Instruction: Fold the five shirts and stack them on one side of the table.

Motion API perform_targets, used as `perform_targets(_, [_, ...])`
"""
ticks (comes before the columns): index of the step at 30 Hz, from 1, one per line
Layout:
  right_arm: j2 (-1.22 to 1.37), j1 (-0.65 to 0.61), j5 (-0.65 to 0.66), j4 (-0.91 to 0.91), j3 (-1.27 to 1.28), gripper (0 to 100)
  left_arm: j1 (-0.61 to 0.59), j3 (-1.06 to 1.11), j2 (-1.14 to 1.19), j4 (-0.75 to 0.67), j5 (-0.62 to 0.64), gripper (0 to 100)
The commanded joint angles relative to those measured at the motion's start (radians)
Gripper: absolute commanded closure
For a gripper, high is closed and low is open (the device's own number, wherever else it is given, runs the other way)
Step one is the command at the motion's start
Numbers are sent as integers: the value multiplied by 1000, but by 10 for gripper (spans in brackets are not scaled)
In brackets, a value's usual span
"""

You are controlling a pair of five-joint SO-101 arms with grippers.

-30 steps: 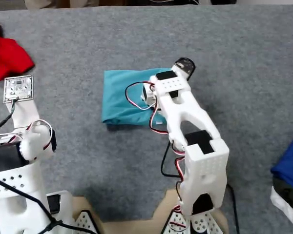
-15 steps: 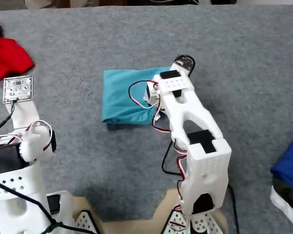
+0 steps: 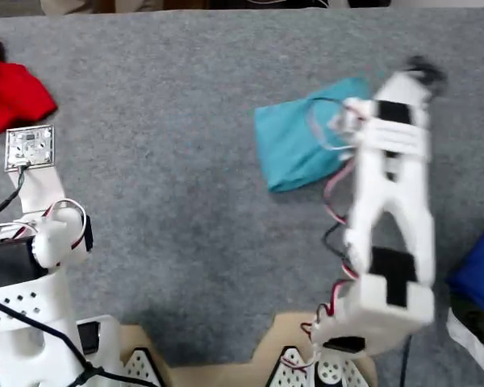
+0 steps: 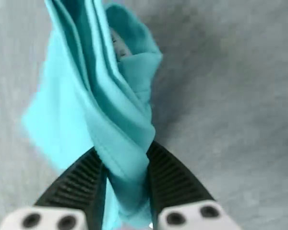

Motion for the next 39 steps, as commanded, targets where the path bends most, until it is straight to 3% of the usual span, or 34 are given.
perform_targets(1, [-166,163,58,6,-38,994,-11,-11,-12,-2,-11,980])
perform_targets(9, [-265,516,163,3,-38,994,-11,-11,-12,-2,-11,980])
perform_targets(17, [-265,756,232,-2,-39,994,-11,-11,-13,-2,-11,980])
perform_targets(31, [-266,1040,361,9,-116,993,-5,-11,-13,-3,-11,980])
perform_targets(39, [-255,1132,462,135,-105,991,-5,-11,-13,-3,-11,980])
